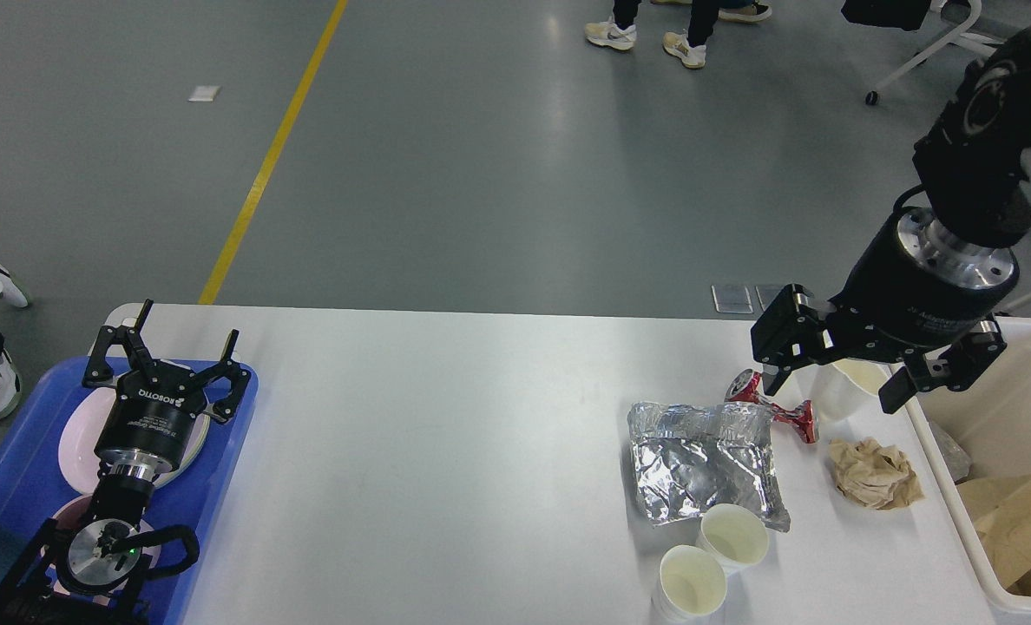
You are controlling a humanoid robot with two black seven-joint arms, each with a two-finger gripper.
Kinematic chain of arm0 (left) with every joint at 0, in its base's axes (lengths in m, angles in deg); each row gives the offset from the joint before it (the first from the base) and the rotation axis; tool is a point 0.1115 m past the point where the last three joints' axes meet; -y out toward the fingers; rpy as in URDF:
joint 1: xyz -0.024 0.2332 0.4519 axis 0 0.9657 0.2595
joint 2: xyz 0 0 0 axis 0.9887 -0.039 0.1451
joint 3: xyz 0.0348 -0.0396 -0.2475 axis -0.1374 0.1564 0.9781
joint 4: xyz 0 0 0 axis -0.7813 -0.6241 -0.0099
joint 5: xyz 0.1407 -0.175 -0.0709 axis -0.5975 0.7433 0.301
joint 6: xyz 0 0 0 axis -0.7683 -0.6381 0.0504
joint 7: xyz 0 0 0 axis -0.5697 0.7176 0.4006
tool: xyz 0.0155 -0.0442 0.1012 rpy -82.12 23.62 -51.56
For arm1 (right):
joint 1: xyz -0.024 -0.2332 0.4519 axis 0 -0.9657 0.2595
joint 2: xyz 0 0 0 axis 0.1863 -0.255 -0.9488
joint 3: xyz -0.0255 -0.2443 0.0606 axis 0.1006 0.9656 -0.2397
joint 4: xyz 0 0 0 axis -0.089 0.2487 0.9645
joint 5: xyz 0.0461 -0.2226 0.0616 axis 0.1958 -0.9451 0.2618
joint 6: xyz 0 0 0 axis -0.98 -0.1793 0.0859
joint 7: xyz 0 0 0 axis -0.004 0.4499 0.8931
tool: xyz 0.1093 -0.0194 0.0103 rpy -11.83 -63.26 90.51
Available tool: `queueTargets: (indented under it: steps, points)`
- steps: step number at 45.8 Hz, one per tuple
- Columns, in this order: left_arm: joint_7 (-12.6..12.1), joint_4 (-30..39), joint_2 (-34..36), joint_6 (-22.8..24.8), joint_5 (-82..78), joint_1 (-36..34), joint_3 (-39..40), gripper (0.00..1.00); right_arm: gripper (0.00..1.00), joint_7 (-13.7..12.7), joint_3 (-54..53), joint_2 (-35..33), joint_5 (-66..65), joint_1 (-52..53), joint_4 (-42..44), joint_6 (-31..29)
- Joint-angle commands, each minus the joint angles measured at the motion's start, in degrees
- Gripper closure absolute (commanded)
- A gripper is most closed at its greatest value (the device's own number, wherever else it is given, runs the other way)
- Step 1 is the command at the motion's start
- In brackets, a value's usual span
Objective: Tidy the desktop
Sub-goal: 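Lower the right gripper toward the paper cup beside the foil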
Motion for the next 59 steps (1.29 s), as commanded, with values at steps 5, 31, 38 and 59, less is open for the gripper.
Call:
queueTargets:
  steps: [5, 31, 38, 59]
  points:
    - [0.0, 0.0, 0.0, 0.0, 0.0, 0.0, -0.1, 0.04, 0.00, 0.6, 0.0, -0.1, 0.0, -0.4, -0.2, 1.6]
    - [0.0, 0.0, 0.0, 0.0, 0.0, 0.0, -0.1, 0.04, 0.03, 2.2, -5.1, 2.1, -6.3, -23.4, 1.8, 15.7]
    - [0.0, 0.0, 0.0, 0.0, 0.0, 0.0, -0.1, 0.04, 0.03, 2.0, -5.3, 2.7, -8.3, -33.0, 1.8, 29.7]
    - [0.0, 0.0, 0.0, 0.0, 0.0, 0.0, -0.1, 0.04, 0.02, 1.8, -7.5, 5.1, -6.6, -50.6, 12.1, 41.3]
